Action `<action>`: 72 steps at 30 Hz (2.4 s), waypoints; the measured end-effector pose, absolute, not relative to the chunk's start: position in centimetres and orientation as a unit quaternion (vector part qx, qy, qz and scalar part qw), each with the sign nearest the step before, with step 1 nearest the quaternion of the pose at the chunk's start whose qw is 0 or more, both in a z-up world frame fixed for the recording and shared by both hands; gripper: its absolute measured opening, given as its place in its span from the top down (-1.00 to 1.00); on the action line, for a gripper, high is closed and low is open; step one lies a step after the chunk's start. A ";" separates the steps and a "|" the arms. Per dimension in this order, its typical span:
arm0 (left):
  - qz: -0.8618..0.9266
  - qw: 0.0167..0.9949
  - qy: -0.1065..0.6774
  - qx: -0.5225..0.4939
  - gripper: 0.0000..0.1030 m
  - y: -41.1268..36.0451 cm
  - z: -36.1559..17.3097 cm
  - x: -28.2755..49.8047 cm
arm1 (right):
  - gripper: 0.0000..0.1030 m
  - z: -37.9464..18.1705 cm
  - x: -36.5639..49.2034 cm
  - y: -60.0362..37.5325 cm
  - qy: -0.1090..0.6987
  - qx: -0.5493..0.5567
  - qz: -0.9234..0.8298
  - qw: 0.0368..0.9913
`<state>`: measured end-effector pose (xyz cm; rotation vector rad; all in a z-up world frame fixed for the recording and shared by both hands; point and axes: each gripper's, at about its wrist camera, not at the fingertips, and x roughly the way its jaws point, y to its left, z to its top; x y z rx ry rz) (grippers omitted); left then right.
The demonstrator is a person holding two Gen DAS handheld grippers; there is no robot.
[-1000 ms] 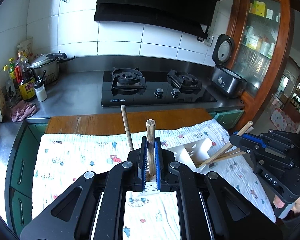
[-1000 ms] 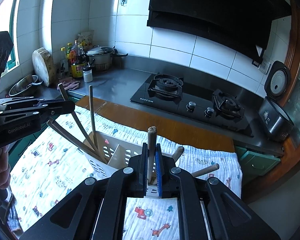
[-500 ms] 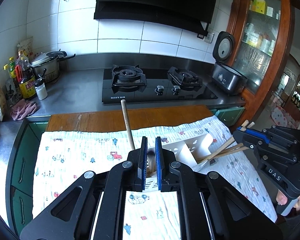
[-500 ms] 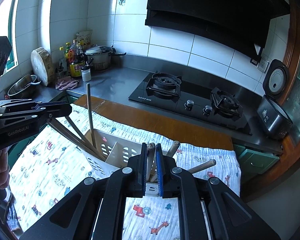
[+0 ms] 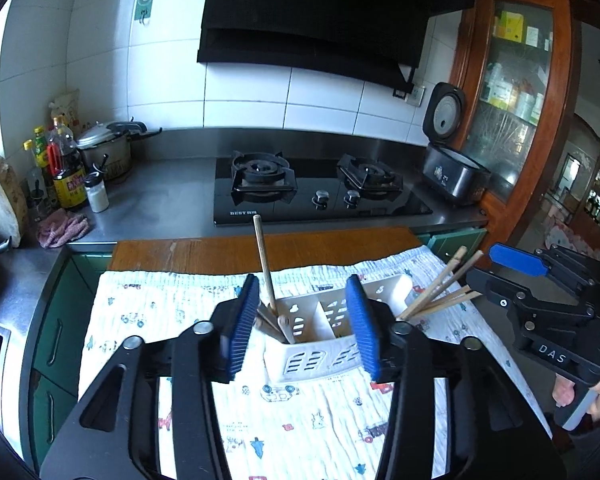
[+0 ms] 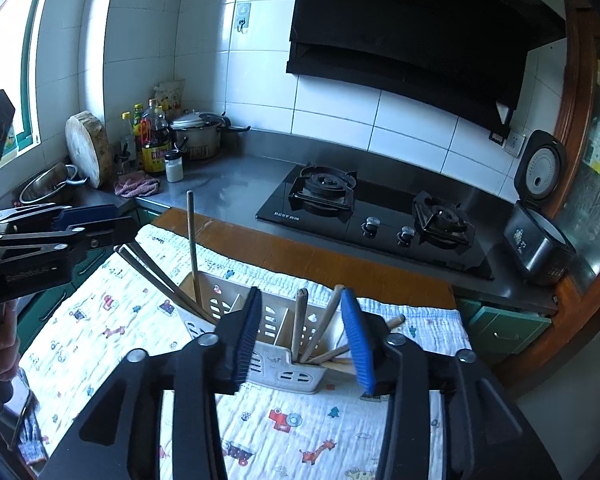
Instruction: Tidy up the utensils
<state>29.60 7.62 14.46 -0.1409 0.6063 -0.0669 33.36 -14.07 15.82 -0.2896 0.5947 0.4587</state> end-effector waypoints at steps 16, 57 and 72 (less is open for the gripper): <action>0.000 0.966 0.256 -0.044 -0.84 5.7 14.1 19.6 | -0.59 14.6 25.1 -17.3 0.274 -0.120 0.219 0.929; 0.002 0.962 0.271 -0.044 -0.90 4.0 4.2 5.5 | -0.87 5.5 10.7 -21.2 0.261 -0.082 0.194 0.942; 0.001 0.961 0.273 -0.039 -0.90 3.7 3.8 5.3 | -0.87 5.2 10.8 -21.3 0.268 -0.073 0.195 0.941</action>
